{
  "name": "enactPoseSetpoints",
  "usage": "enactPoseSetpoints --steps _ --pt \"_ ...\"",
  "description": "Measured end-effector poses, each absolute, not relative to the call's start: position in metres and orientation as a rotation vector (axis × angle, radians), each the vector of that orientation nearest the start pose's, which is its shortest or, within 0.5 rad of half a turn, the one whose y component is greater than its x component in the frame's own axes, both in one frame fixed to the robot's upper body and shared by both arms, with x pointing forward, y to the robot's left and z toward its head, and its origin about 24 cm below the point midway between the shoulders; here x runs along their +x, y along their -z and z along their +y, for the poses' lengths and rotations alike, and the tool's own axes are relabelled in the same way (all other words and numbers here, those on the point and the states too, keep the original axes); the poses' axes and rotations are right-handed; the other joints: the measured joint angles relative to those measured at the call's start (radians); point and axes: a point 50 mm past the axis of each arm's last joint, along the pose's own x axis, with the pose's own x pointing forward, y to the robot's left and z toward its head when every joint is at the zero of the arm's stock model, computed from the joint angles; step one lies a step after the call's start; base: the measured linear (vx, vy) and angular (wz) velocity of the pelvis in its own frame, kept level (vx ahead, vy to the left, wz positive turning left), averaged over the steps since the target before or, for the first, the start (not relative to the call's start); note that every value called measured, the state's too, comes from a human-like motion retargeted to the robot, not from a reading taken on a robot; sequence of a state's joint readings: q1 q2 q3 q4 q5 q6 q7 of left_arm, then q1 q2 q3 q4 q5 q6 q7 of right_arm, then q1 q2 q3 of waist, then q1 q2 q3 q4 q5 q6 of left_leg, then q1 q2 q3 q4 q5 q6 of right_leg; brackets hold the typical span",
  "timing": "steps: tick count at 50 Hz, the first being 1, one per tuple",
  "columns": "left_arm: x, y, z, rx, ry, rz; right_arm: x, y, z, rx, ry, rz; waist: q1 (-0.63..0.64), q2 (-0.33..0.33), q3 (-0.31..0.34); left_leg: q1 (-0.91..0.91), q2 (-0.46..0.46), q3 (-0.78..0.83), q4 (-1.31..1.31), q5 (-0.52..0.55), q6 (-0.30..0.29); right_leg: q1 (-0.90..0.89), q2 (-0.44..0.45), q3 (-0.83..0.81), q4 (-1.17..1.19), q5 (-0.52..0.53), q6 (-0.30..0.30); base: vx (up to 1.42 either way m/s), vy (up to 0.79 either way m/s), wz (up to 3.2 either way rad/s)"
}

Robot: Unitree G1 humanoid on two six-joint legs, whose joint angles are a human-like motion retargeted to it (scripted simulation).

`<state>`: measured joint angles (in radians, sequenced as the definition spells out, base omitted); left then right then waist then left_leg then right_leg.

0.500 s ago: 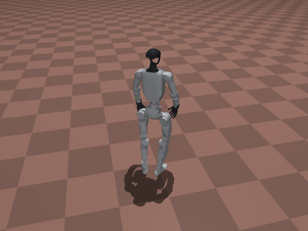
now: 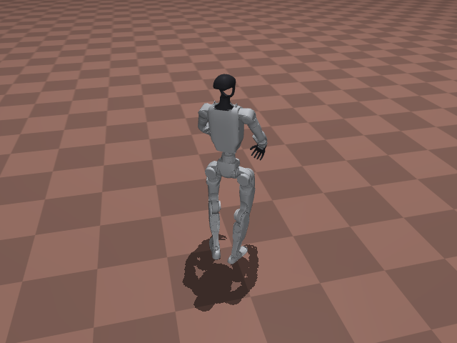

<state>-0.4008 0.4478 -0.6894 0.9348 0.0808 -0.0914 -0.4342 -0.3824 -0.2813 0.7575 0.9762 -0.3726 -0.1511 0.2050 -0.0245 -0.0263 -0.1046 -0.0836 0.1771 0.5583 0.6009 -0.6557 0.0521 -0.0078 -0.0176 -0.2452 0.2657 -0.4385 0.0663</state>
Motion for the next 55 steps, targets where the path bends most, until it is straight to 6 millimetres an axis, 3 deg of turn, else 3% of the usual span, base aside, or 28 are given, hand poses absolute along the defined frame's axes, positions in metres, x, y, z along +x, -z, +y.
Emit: enactPoseSetpoints --steps 2,5,8,10,12,15,18,22,25,27,32,35,38,42,45,49,52,55 --pt "0.218 0.103 0.202 0.745 0.853 0.923 0.243 0.088 -0.126 -1.010 -0.942 0.531 -0.017 -0.031 0.005 0.088 -0.115 -0.002 -0.195 0.056 0.020 -0.007 -0.060 0.008 0.052 -0.030 0.012 0.07 0.16 0.11" --pt "0.156 0.135 0.224 0.731 0.909 1.203 0.243 0.087 -0.125 -1.020 -0.991 0.536 -0.028 -0.033 0.022 0.127 -0.146 -0.012 -0.257 0.070 0.017 -0.023 -0.083 0.014 0.119 -0.050 0.017 0.02 0.12 0.04" --pt "0.100 0.150 0.240 0.723 0.990 1.415 0.240 0.088 -0.132 -1.030 -1.048 0.568 -0.037 -0.033 0.038 0.166 -0.193 -0.025 -0.346 0.105 0.017 -0.039 -0.114 0.008 0.174 -0.066 0.022 0.00 0.10 0.17" --pt "0.074 0.152 0.251 0.717 1.040 1.489 0.232 0.091 -0.147 -1.023 -1.080 0.619 -0.040 -0.030 0.051 0.190 -0.225 -0.037 -0.407 0.134 0.018 -0.049 -0.136 -0.001 0.205 -0.076 0.023 -0.02 0.08 0.33" --pt "0.061 0.148 0.260 0.719 1.087 1.485 0.219 0.092 -0.169 -1.001 -1.115 0.689 -0.038 -0.022 0.064 0.213 -0.256 -0.055 -0.474 0.168 0.019 -0.057 -0.157 -0.013 0.231 -0.086 0.019 -0.03 0.06 0.48" --pt "0.060 0.133 0.267 0.712 1.164 1.364 0.193 0.084 -0.213 -0.915 -1.179 0.822 -0.030 0.003 0.083 0.253 -0.303 -0.099 -0.608 0.235 0.024 -0.073 -0.177 -0.031 0.260 -0.096 0.008 -0.03 0.04 0.60" --pt "0.063 0.108 0.258 0.636 1.232 1.181 0.155 0.073 -0.251 -0.740 -1.215 0.990 -0.024 0.028 0.109 0.265 -0.320 -0.141 -0.652 0.261 0.026 -0.093 -0.194 -0.036 0.309 -0.101 -0.004 -0.05 0.02 0.57" --pt "0.051 0.090 0.237 0.450 1.224 1.058 0.109 0.070 -0.274 -0.461 -1.154 1.151 -0.029 0.032 0.142 0.272 -0.338 -0.176 -0.655 0.267 0.026 -0.138 -0.229 -0.019 0.413 -0.074 0.009 -0.04 0.02 0.49" --pt "0.023 0.101 0.227 0.305 1.140 1.134 0.086 0.081 -0.272 -0.281 -1.025 1.186 -0.046 0.012 0.153 0.278 -0.352 -0.195 -0.656 0.265 0.023 -0.180 -0.243 0.025 0.472 -0.057 0.040 -0.01 0.01 0.52" --pt "-0.003 0.118 0.220 0.235 1.076 1.253 0.078 0.095 -0.263 -0.201 -0.912 1.181 -0.060 -0.005 0.148 0.279 -0.357 -0.205 -0.656 0.262 0.020 -0.198 -0.244 0.047 0.489 -0.070 0.056 0.02 -0.02 0.46" --pt "-0.065 0.154 0.187 0.080 1.014 1.575 0.071 0.134 -0.229 -0.101 -0.620 1.149 -0.077 -0.043 0.122 0.282 -0.353 -0.223 -0.650 0.253 0.013 -0.190 -0.231 0.050 0.468 -0.113 0.062 0.05 -0.05 0.25" --pt "-0.080 0.159 0.171 0.012 1.025 1.666 0.072 0.147 -0.207 -0.059 -0.517 1.138 -0.065 -0.073 0.110 0.280 -0.345 -0.227 -0.604 0.229 0.012 -0.153 -0.227 0.035 0.437 -0.145 0.048 0.07 -0.08 0.00" --pt "-0.076 0.160 0.178 0.055 1.035 1.674 0.081 0.150 -0.197 -0.084 -0.511 1.108 -0.042 -0.104 0.103 0.270 -0.334 -0.220 -0.517 0.187 0.009 -0.114 -0.235 0.021 0.423 -0.174 0.038 0.06 -0.08 -0.06" --pt "-0.037 0.159 0.221 0.284 0.996 1.588 0.107 0.139 -0.200 -0.214 -0.603 1.018 -0.009 -0.134 0.099 0.247 -0.304 -0.210 -0.387 0.124 0.001 -0.059 -0.228 0.003 0.394 -0.193 0.028 0.04 -0.05 -0.01" --pt "0.010 0.148 0.260 0.500 0.924 1.452 0.126 0.125 -0.208 -0.324 -0.692 0.946 0.012 -0.147 0.096 0.231 -0.277 -0.203 -0.311 0.094 -0.014 -0.026 -0.215 -0.012 0.366 -0.193 0.025 0.00 0.00 0.00" --pt "0.093 0.116 0.296 0.754 0.799 1.169 0.145 0.103 -0.223 -0.416 -0.760 0.857 0.020 -0.155 0.094 0.214 -0.250 -0.194 -0.258 0.072 -0.037 -0.006 -0.202 -0.033 0.340 -0.179 0.031 -0.04 0.03 0.02" --pt "0.155 0.078 0.306 0.915 0.721 0.909 0.158 0.081 -0.229 -0.437 -0.769 0.754 0.010 -0.160 0.095 0.203 -0.244 -0.186 -0.253 0.062 -0.043 -0.022 -0.209 -0.048 0.360 -0.168 0.048 -0.12 0.10 0.05" --pt "0.202 0.037 0.303 1.047 0.703 0.677 0.169 0.053 -0.224 -0.413 -0.774 0.602 -0.007 -0.171 0.100 0.194 -0.256 -0.171 -0.272 0.068 -0.037 -0.075 -0.247 -0.067 0.440 -0.157 0.078 -0.18 0.12 -0.04"
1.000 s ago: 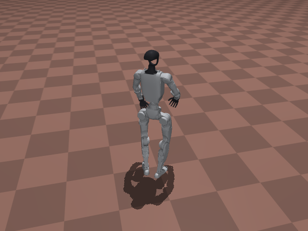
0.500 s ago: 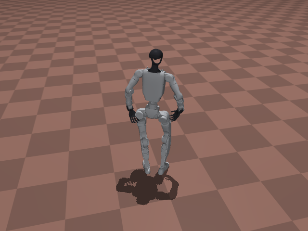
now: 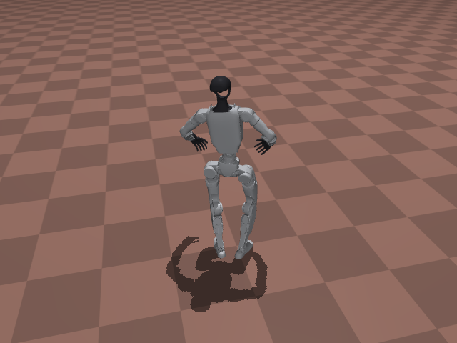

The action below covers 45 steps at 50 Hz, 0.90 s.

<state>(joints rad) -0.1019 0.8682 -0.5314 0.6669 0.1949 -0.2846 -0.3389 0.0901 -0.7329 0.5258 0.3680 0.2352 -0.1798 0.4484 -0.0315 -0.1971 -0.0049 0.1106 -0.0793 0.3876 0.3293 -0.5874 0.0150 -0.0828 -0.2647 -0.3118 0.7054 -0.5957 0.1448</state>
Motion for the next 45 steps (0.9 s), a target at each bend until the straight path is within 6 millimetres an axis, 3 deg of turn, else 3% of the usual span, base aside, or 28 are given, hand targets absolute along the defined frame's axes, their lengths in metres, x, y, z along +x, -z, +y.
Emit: enactPoseSetpoints --steps 3,7,10,15,20,22,27,30,35,40,45 --pt "0.228 0.001 0.294 1.161 0.750 0.516 0.176 0.023 -0.210 -0.368 -0.793 0.432 -0.003 -0.008 -0.003 -0.019 -0.024 0.029 -0.037 0.025 0.009 -0.059 -0.100 -0.063 0.145 -0.057 -0.014 -0.23 0.11 -0.27" --pt "0.240 -0.029 0.273 1.271 0.879 0.370 0.174 -0.002 -0.194 -0.355 -0.821 0.292 0.006 -0.040 -0.027 -0.058 -0.102 0.038 -0.109 0.069 0.030 -0.078 -0.191 -0.042 0.326 -0.098 -0.005 -0.27 0.06 0.01" --pt "0.242 -0.046 0.246 1.298 0.992 0.247 0.165 -0.002 -0.190 -0.385 -0.838 0.286 0.036 -0.069 -0.057 -0.099 -0.166 0.037 -0.196 0.124 0.044 -0.050 -0.194 -0.005 0.350 -0.096 0.011 -0.31 0.02 0.14" --pt "0.229 -0.053 0.204 1.162 1.088 0.087 0.150 0.027 -0.193 -0.459 -0.880 0.403 0.105 -0.066 -0.071 -0.196 -0.185 0.048 -0.255 0.194 0.048 0.047 -0.056 0.050 0.119 -0.050 0.012 -0.36 -0.01 0.10" --pt "0.207 -0.032 0.193 0.963 1.127 0.142 0.142 0.050 -0.198 -0.536 -0.949 0.508 0.138 -0.015 -0.056 -0.339 -0.122 0.062 -0.252 0.236 0.054 0.069 0.099 0.074 -0.166 -0.053 -0.050 -0.41 -0.01 0.06" --pt "0.196 -0.015 0.196 0.893 1.122 0.224 0.137 0.057 -0.202 -0.551 -0.950 0.551 0.145 -0.007 -0.027 -0.373 -0.112 0.073 -0.261 0.263 0.047 0.051 0.114 0.074 -0.195 -0.080 -0.064 -0.44 -0.02 0.08" --pt "0.168 0.029 0.222 0.743 1.006 0.480 0.131 0.073 -0.220 -0.595 -0.882 0.649 0.157 0.054 -0.004 -0.488 -0.055 0.072 -0.333 0.367 -0.006 -0.018 0.202 0.062 -0.328 -0.041 -0.091 -0.40 -0.02 -0.08" --pt "0.145 0.057 0.242 0.672 0.896 0.649 0.127 0.084 -0.232 -0.606 -0.800 0.716 0.160 0.083 -0.007 -0.538 -0.025 0.077 -0.364 0.368 -0.011 -0.065 0.232 0.050 -0.380 0.015 -0.085 -0.35 -0.02 -0.10" --pt "0.109 0.095 0.265 0.588 0.718 0.889 0.128 0.101 -0.248 -0.601 -0.632 0.806 0.160 0.086 -0.019 -0.614 0.048 0.051 -0.097 0.237 0.044 -0.105 0.221 0.058 -0.441 0.091 -0.067 -0.25 -0.01 -0.13" --pt "0.091 0.111 0.283 0.559 0.570 1.017 0.145 0.106 -0.244 -0.591 -0.541 0.801 0.169 0.107 -0.003 -0.661 0.242 -0.069 0.576 -0.033 0.107 -0.065 0.250 0.095 -0.448 0.109 -0.081 -0.15 0.04 -0.55" --pt "0.094 0.113 0.287 0.529 0.456 1.013 0.173 0.100 -0.229 -0.578 -0.511 0.720 0.167 0.210 -0.009 -0.483 0.384 -0.164 0.687 -0.118 0.057 -0.014 0.351 0.114 -0.447 0.119 -0.104 -0.09 0.14 -0.57"
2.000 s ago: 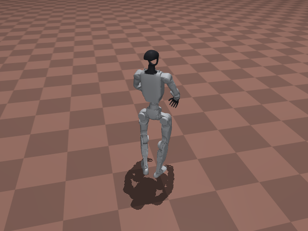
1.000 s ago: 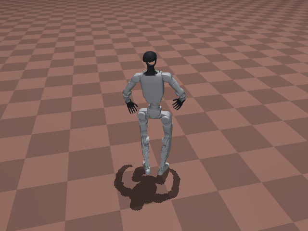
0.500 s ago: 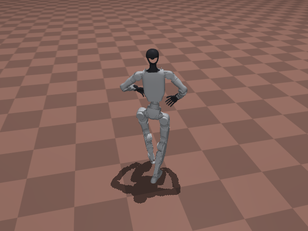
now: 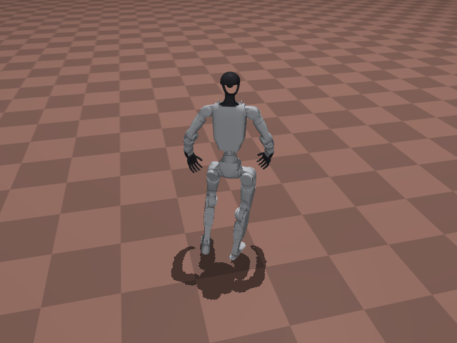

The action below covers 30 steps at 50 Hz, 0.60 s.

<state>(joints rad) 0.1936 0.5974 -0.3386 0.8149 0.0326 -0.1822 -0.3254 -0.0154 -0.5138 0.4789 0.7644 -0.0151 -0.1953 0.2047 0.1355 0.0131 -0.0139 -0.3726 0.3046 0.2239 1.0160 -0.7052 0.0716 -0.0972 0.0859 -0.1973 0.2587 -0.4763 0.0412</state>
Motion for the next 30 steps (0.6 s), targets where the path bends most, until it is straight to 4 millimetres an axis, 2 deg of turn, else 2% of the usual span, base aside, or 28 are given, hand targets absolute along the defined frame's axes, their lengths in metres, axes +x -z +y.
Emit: enactPoseSetpoints --steps 2,5,7,12,15,18,23,27,30 --pt "0.107 0.110 0.285 0.514 0.422 0.967 0.189 0.093 -0.225 -0.582 -0.495 0.679 -0.021 0.008 0.042 0.161 -0.044 0.024 -0.141 0.003 -0.026 0.060 -0.021 -0.001 0.005 -0.008 0.009 -0.03 0.21 -0.02" --pt "0.123 0.104 0.279 0.509 0.394 0.889 0.200 0.089 -0.219 -0.585 -0.482 0.639 -0.046 0.014 0.046 0.280 -0.095 0.055 -0.303 -0.035 -0.042 0.045 -0.065 -0.025 0.108 -0.051 0.029 -0.05 0.24 0.15" --pt "0.145 0.095 0.276 0.516 0.364 0.802 0.212 0.084 -0.215 -0.600 -0.475 0.604 -0.063 -0.037 0.068 0.383 -0.216 0.089 -0.497 0.005 -0.027 -0.014 -0.180 -0.035 0.277 -0.112 0.052 -0.04 0.25 0.21" --pt "0.185 0.072 0.273 0.539 0.307 0.633 0.220 0.084 -0.204 -0.623 -0.520 0.592 -0.077 -0.071 0.095 0.478 -0.324 0.125 -0.681 0.055 -0.035 -0.143 -0.359 -0.129 0.579 -0.089 0.042 -0.03 0.20 -0.05" --pt "0.205 0.058 0.275 0.543 0.257 0.562 0.223 0.087 -0.200 -0.623 -0.542 0.612 -0.105 -0.109 0.103 0.538 -0.407 0.110 -0.853 0.139 -0.036 -0.249 -0.402 -0.097 0.634 -0.100 0.050 0.03 0.15 0.29" --pt "0.212 0.053 0.277 0.528 0.220 0.537 0.217 0.095 -0.199 -0.599 -0.546 0.669 -0.127 -0.112 0.089 0.596 -0.438 0.097 -1.036 0.234 -0.045 -0.322 -0.365 -0.082 0.520 -0.063 0.066 0.10 0.10 0.21" --pt "0.202 0.068 0.273 0.482 0.212 0.608 0.194 0.112 -0.210 -0.537 -0.508 0.800 -0.141 -0.098 0.071 0.598 -0.427 0.094 -1.062 0.231 -0.055 -0.365 -0.290 -0.061 0.279 0.028 0.096 0.18 0.04 0.01" --pt "0.175 0.095 0.269 0.440 0.228 0.760 0.176 0.121 -0.222 -0.488 -0.463 0.885 -0.149 -0.102 0.061 0.632 -0.433 0.080 -1.060 0.215 -0.045 -0.369 -0.279 -0.030 0.264 0.058 0.094 0.27 -0.03 -0.04" --pt "0.146 0.116 0.266 0.395 0.245 0.899 0.167 0.124 -0.230 -0.459 -0.424 0.923 -0.154 -0.104 0.060 0.658 -0.425 0.071 -1.010 0.196 -0.044 -0.347 -0.277 -0.010 0.315 0.060 0.079 0.32 -0.09 -0.08"
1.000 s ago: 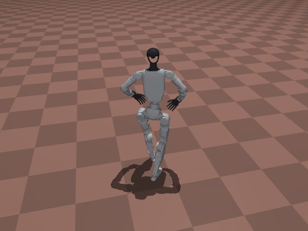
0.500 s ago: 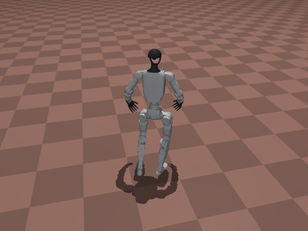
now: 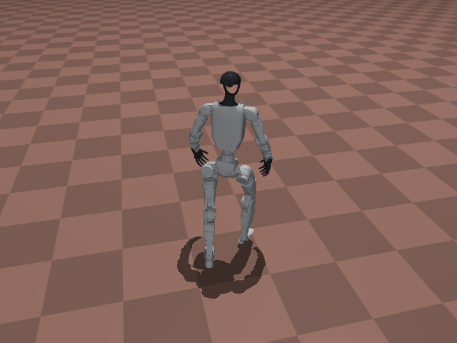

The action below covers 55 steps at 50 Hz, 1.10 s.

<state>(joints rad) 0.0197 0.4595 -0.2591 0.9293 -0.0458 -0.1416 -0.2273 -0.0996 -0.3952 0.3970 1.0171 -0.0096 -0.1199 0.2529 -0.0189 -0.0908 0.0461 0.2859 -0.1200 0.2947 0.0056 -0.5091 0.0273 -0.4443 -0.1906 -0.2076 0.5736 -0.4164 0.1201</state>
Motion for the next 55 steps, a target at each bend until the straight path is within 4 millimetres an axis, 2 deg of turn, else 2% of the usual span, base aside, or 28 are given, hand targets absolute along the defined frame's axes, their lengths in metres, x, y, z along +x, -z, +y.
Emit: enactPoseSetpoints --steps 4,7,9,12,15,17,18,21,23,25,30,35,40,45,50,55 --pt "0.110 0.135 0.261 0.324 0.245 1.040 0.163 0.123 -0.240 -0.441 -0.350 0.921 0.002 0.004 0.012 -0.029 0.048 -0.033 0.238 -0.035 -0.025 0.062 0.023 0.018 0.039 -0.045 -0.033 0.33 -0.16 -0.21" --pt "0.099 0.138 0.260 0.301 0.240 1.062 0.168 0.118 -0.244 -0.433 -0.283 0.880 0.013 0.033 0.031 -0.134 0.142 -0.053 0.590 -0.017 -0.072 0.127 0.079 0.013 0.020 -0.066 -0.066 0.28 -0.19 -0.25" --pt "0.105 0.134 0.261 0.308 0.239 1.025 0.174 0.113 -0.247 -0.426 -0.235 0.842 0.026 0.077 0.039 -0.237 0.258 -0.045 0.860 0.024 -0.093 0.165 0.145 -0.009 -0.026 -0.061 -0.098 0.24 -0.18 -0.15" --pt "0.124 0.122 0.260 0.331 0.242 0.925 0.181 0.108 -0.251 -0.420 -0.177 0.803 0.058 0.119 0.041 -0.356 0.384 -0.033 1.101 0.034 -0.073 0.200 0.209 -0.025 -0.071 -0.060 -0.128 0.22 -0.14 -0.15" --pt "0.151 0.103 0.259 0.363 0.244 0.795 0.184 0.106 -0.253 -0.415 -0.140 0.792 0.097 0.138 0.036 -0.458 0.456 -0.021 1.187 -0.035 -0.037 0.229 0.247 -0.036 -0.128 -0.049 -0.135 0.20 -0.08 -0.08" --pt "0.172 0.087 0.261 0.389 0.236 0.709 0.187 0.105 -0.253 -0.407 -0.131 0.794 0.122 0.129 0.028 -0.520 0.459 -0.011 1.138 -0.089 -0.020 0.262 0.261 -0.038 -0.226 -0.008 -0.129 0.19 -0.02 -0.02" --pt "0.176 0.083 0.259 0.393 0.235 0.682 0.184 0.108 -0.252 -0.407 -0.135 0.809 0.131 0.135 0.025 -0.538 0.464 -0.009 1.105 -0.118 -0.019 0.265 0.267 -0.039 -0.225 -0.010 -0.125 0.18 0.01 0.01" --pt "0.192 0.071 0.258 0.416 0.231 0.615 0.181 0.112 -0.250 -0.403 -0.154 0.841 0.142 0.097 0.021 -0.553 0.381 0.005 0.892 -0.143 -0.012 0.299 0.232 -0.039 -0.296 0.014 -0.103 0.18 0.05 0.12" --pt "0.191 0.072 0.255 0.416 0.234 0.613 0.174 0.117 -0.248 -0.407 -0.176 0.871 0.147 0.101 0.016 -0.557 0.353 -0.012 0.790 -0.145 -0.021 0.306 0.231 -0.039 -0.294 0.013 -0.094 0.13 0.07 -0.03" --pt "0.191 0.073 0.253 0.415 0.239 0.619 0.173 0.118 -0.247 -0.417 -0.199 0.889 0.135 0.070 0.013 -0.511 0.269 -0.019 0.618 -0.091 -0.015 0.324 0.192 -0.036 -0.321 0.018 -0.081 0.13 0.09 0.07" --pt "0.169 0.093 0.251 0.400 0.244 0.731 0.168 0.124 -0.236 -0.440 -0.269 0.910 0.112 0.076 -0.003 -0.464 0.236 -0.041 0.533 -0.094 0.003 0.319 0.182 -0.021 -0.280 -0.005 -0.070 0.07 0.12 -0.10" --pt "0.141 0.116 0.254 0.381 0.228 0.883 0.175 0.124 -0.221 -0.476 -0.340 0.888 0.078 0.058 -0.008 -0.402 0.176 -0.037 0.415 -0.075 0.022 0.293 0.139 -0.005 -0.219 -0.033 -0.058 0.00 0.14 -0.09" --pt "0.129 0.128 0.252 0.362 0.203 0.963 0.187 0.121 -0.207 -0.514 -0.400 0.850 0.040 0.025 -0.002 -0.341 0.098 -0.023 0.259 -0.022 0.038 0.217 0.068 0.007 -0.087 -0.070 -0.045 -0.09 0.15 -0.05" --pt "0.139 0.129 0.248 0.369 0.179 0.949 0.202 0.115 -0.194 -0.544 -0.443 0.802 -0.001 -0.024 0.009 -0.295 0.008 -0.007 0.070 0.076 0.050 0.083 -0.025 0.012 0.097 -0.088 -0.024 -0.15 0.13 -0.02" --pt "0.159 0.120 0.249 0.396 0.157 0.888 0.212 0.110 -0.188 -0.553 -0.459 0.768 -0.020 -0.057 0.004 -0.306 -0.040 0.012 -0.054 0.162 0.059 -0.045 -0.118 -0.059 0.254 -0.157 -0.066 -0.19 0.08 -0.11" --pt "0.173 0.112 0.253 0.409 0.124 0.847 0.208 0.111 -0.193 -0.537 -0.434 0.781 -0.025 -0.088 -0.017 -0.355 -0.069 0.002 -0.058 0.198 0.070 -0.049 -0.172 -0.036 0.427 -0.227 -0.092 -0.21 0.02 0.14"
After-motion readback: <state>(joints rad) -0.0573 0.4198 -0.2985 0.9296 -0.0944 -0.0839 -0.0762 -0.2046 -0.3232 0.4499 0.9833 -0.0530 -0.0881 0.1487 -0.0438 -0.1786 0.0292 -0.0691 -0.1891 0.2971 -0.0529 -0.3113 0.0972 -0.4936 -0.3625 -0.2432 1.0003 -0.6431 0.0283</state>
